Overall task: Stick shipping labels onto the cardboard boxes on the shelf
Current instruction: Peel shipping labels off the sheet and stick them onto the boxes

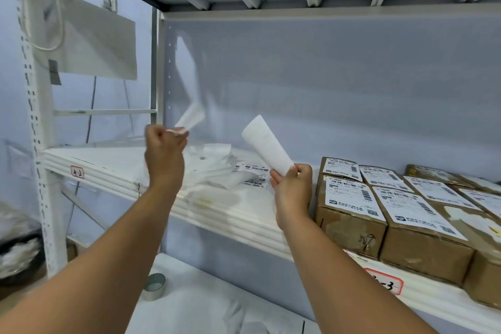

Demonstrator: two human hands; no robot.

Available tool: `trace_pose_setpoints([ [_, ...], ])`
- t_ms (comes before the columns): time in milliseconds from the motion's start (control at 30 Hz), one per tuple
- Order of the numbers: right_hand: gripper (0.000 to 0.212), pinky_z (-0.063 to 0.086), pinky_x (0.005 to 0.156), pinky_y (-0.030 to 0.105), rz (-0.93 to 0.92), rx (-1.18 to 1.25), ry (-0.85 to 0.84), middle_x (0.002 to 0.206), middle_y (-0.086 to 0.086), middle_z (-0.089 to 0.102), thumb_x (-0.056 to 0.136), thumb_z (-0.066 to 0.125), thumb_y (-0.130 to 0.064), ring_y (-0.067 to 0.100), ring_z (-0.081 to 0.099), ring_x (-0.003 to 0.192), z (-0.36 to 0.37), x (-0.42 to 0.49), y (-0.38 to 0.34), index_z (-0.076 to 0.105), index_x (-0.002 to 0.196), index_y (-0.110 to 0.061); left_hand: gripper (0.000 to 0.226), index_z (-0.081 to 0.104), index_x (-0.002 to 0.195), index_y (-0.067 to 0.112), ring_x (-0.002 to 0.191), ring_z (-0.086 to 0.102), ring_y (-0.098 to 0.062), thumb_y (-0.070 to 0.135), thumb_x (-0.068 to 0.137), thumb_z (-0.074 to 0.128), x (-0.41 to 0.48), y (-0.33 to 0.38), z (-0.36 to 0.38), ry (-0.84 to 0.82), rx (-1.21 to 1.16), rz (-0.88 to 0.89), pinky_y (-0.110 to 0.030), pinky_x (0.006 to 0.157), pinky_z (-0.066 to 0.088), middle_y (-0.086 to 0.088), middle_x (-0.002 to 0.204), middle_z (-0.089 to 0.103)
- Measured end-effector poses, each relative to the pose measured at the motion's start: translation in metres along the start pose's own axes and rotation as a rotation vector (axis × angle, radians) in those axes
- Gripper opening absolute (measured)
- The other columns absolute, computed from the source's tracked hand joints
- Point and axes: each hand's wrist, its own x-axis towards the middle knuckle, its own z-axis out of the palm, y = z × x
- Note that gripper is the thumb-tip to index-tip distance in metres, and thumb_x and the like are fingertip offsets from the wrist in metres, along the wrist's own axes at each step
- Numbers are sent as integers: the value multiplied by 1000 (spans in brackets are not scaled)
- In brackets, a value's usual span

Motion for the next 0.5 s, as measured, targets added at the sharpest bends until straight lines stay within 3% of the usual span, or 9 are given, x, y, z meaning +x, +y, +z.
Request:
trace_pose_setpoints([
  [67, 22, 53, 81, 38, -43, -89, -36, 81, -3, 56, 100, 33, -12, 25, 66, 88, 1, 1, 4, 40, 82, -23, 10, 47, 85, 15, 88, 61, -25, 10, 93, 42, -9, -16, -6, -214, 529, 248, -31, 75, 45, 0, 92, 64],
  [167, 15, 52, 88, 44, -104, -136, -48, 77, -11, 56, 101, 33, -15, 24, 66, 93, 2, -2, 4, 42, 92, -22, 12, 42, 96, 10, 85, 55, -30, 22, 96, 44, -16, -36, -11, -534, 934, 381, -33, 69, 37, -8, 91, 58],
  [233, 20, 52, 87, 43, -127, -142, -51, 77, -13, 56, 101, 32, -16, 22, 66, 92, 2, -3, 3, 43, 87, -26, 28, 39, 104, 11, 91, 53, -29, 34, 93, 52, -15, -43, -11, -659, 1064, 352, -30, 70, 33, -8, 98, 54],
  [333, 26, 51, 87, 42, -168, -190, -70, 78, -14, 58, 101, 32, -19, 22, 64, 92, 2, -5, 4, 41, 80, -32, 57, 39, 125, 12, 108, 52, -31, 48, 86, 59, -7, -48, -7, -782, 1197, 302, -36, 87, 40, -13, 117, 54],
  [433, 24, 51, 84, 40, -192, -224, -86, 80, -12, 60, 100, 33, -22, 21, 64, 90, 1, -5, 5, 43, 80, -32, 57, 37, 135, 17, 116, 49, -31, 44, 88, 57, 5, -54, -2, -816, 1351, 378, -38, 96, 39, -11, 133, 48],
  [500, 20, 50, 79, 37, -194, -232, -94, 80, -11, 60, 100, 34, -22, 21, 63, 87, 0, -4, 6, 44, 85, -30, 56, 35, 139, 23, 122, 43, -32, 43, 90, 54, 10, -57, 2, -757, 1448, 431, -40, 100, 36, -5, 150, 31],
])
